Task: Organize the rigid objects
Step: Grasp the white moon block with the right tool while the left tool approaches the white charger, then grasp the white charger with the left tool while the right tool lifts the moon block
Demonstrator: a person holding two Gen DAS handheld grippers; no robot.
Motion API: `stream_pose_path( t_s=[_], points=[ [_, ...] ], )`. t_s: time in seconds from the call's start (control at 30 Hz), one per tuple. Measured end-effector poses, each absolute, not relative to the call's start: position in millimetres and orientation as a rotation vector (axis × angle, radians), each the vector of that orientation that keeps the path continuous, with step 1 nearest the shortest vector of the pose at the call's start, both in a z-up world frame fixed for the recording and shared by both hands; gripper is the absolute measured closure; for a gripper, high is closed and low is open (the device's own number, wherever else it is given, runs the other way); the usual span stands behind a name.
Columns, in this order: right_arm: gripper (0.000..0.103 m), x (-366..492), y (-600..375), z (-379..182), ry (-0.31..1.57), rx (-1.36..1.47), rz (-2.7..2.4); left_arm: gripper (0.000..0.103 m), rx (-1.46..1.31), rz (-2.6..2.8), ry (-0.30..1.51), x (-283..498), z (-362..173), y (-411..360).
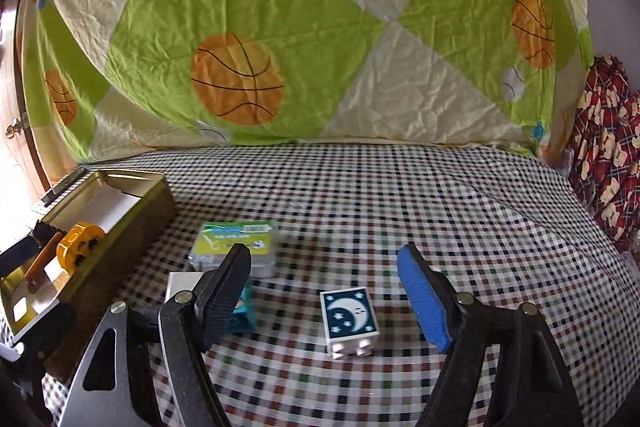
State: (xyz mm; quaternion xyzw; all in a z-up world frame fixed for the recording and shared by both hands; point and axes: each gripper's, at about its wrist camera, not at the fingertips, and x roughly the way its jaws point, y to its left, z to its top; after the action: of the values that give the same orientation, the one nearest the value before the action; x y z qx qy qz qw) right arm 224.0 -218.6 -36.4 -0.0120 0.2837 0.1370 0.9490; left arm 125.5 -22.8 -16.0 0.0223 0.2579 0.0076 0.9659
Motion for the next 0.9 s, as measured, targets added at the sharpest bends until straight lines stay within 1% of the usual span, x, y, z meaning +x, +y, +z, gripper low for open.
stream_pose_path(
  t_s=[0.07, 0.13, 0.3, 0.43, 0.47, 0.5, 0.53, 0.6, 0.67, 0.73, 0.8, 0.87, 0.9],
  points=[
    [0.028, 230.7, -220.4, -45.2, 0.617, -0.034, 0.284, 0.001, 0.051, 0.013, 0.556, 135.7, -21.0, -31.5],
    [0.037, 235.9, -224.2, -50.6, 0.671, -0.012, 0.314, 0.001, 0.044, -0.002, 0.589, 144.2, -25.3, -37.3],
    [0.038, 241.1, -224.7, -55.4, 0.718, -0.012, 0.336, 0.001, 0.067, -0.016, 0.635, 156.7, -32.0, -51.1],
    [0.039, 253.5, -220.3, -66.9, 0.813, -0.036, 0.346, 0.001, 0.094, -0.026, 0.697, 170.9, -39.1, -60.7],
    [0.043, 255.3, -222.9, -68.4, 0.826, -0.02, 0.346, 0.001, 0.106, -0.029, 0.715, 174.5, -41.7, -63.6],
    [0.057, 257.3, -225.3, -70.1, 0.838, -0.007, 0.344, 0.001, 0.11, -0.03, 0.728, 177.3, -43.5, -64.5],
    [0.061, 258.6, -227.9, -70.9, 0.846, 0.004, 0.341, 0.001, 0.108, -0.03, 0.738, 179.9, -44.8, -65.0],
    [0.061, 258.9, -229.3, -71.0, 0.849, 0.012, 0.347, 0.001, 0.101, -0.039, 0.774, 186.8, -49.6, -64.6],
    [0.061, 257.6, -225.8, -70.8, 0.851, -0.007, 0.344, 0.004, 0.085, -0.043, 0.814, 195.4, -54.7, -64.4],
    [0.061, 258.5, -221.3, -71.0, 0.859, -0.031, 0.346, 0.005, 0.079, -0.035, 0.819, 200.7, -55.2, -64.8],
    [0.061, 260.4, -218.1, -72.2, 0.872, -0.045, 0.349, 0.01, 0.081, -0.036, 0.82, 203.2, -55.9, -66.1],
    [0.061, 260.5, -216.2, -73.1, 0.878, -0.054, 0.352, 0.029, 0.078, -0.059, 0.841, 206.3, -58.8, -66.5],
    [0.063, 260.1, -215.3, -72.4, 0.876, -0.058, 0.353, 0.034, 0.073, -0.068, 0.849, 207.7, -59.8, -65.9]
  ],
)
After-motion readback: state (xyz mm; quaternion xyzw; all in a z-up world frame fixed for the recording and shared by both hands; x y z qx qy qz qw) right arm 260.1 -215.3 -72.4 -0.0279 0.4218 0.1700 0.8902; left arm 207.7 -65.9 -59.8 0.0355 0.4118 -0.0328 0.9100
